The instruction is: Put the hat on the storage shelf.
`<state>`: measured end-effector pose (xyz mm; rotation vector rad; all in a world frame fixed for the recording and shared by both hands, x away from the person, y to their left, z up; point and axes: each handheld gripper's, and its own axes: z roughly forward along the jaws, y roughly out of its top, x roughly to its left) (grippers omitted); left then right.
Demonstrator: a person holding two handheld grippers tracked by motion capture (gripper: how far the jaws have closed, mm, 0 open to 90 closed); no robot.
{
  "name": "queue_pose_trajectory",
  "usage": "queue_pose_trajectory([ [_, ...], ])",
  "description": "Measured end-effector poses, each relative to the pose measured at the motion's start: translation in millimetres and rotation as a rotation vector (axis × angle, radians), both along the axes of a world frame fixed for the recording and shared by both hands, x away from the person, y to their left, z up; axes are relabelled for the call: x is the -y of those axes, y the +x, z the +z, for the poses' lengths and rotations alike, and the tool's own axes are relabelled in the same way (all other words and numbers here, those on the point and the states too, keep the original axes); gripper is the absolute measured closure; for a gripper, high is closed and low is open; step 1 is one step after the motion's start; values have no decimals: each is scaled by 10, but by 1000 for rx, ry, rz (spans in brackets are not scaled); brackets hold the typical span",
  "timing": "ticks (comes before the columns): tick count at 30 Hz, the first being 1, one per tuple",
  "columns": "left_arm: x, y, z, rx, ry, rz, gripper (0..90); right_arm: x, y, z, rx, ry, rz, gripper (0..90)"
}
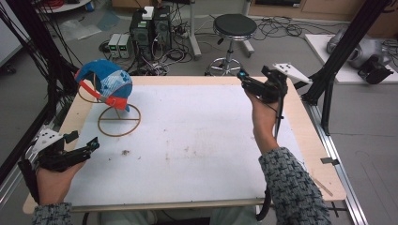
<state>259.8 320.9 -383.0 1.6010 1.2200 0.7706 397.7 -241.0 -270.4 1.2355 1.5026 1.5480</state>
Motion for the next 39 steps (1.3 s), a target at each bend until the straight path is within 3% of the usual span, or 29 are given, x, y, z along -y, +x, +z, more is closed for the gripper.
queue_pose_trajectory([
  [8,43,23,-14,14,10,10,217,420,-240,-240,-1,-12,-55,116],
  [14,52,25,-30,19,10,17,217,641,-445,-544,-12,-54,-76,116],
  [16,53,27,-38,16,12,16,217,697,-501,-635,-34,-62,-86,114],
  [17,55,28,-42,16,11,16,217,720,-542,-689,-22,-59,-87,114],
  [28,86,53,-112,2,20,17,216,876,-887,-1238,-33,-101,-75,114],
  [33,113,67,-139,-4,27,15,216,866,-947,-1319,-27,-118,-57,114],
  [39,135,76,-164,-8,30,11,216,885,-964,-1374,-28,-99,-58,114],
])
